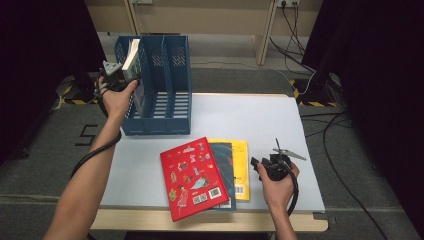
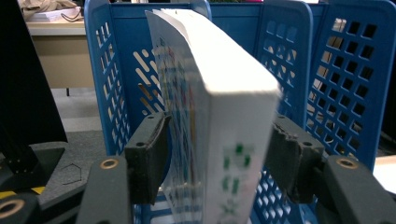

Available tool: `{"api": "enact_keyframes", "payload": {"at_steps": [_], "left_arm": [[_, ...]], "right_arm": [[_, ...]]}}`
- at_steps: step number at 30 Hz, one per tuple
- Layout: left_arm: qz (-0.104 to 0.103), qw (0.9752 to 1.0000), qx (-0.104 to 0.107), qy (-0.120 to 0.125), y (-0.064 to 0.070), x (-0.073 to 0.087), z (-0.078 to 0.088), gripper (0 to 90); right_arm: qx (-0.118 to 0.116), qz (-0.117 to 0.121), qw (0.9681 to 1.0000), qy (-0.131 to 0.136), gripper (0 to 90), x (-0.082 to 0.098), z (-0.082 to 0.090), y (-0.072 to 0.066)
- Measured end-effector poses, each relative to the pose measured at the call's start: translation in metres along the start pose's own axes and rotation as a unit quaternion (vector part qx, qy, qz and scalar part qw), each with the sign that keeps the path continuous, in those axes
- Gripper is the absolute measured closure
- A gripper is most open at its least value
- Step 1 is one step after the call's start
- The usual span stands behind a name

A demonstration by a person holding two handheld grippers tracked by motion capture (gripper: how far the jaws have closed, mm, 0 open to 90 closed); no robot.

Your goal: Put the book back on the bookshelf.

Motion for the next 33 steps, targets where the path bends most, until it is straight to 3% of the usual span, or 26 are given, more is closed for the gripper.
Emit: {"api": "enact_keyframes", "payload": {"at_steps": [3,33], "left_arm": [[-0.008,0.9999,-0.008,-0.002,0.0,0.004,0.006,41.2],[-0.016,0.9993,0.031,-0.016,0.008,0.028,0.049,38.0]], "right_arm": [[-0.003,0.0,1.0,-0.001,51.7,0.0,0.0,-0.001],[-0.015,0.008,0.9998,-0.005,51.5,-0.004,0.0,-0.014]]}}
Point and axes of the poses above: each handheld gripper's, and its own axes: z roughly backward along the jaws, x roughly out of its underside, y roughly to its right, the point moved 1 cm from there along -z, roughly forward along the jaws, and after that the axes turned 9 degrees about -z, right-handed, at the moved point
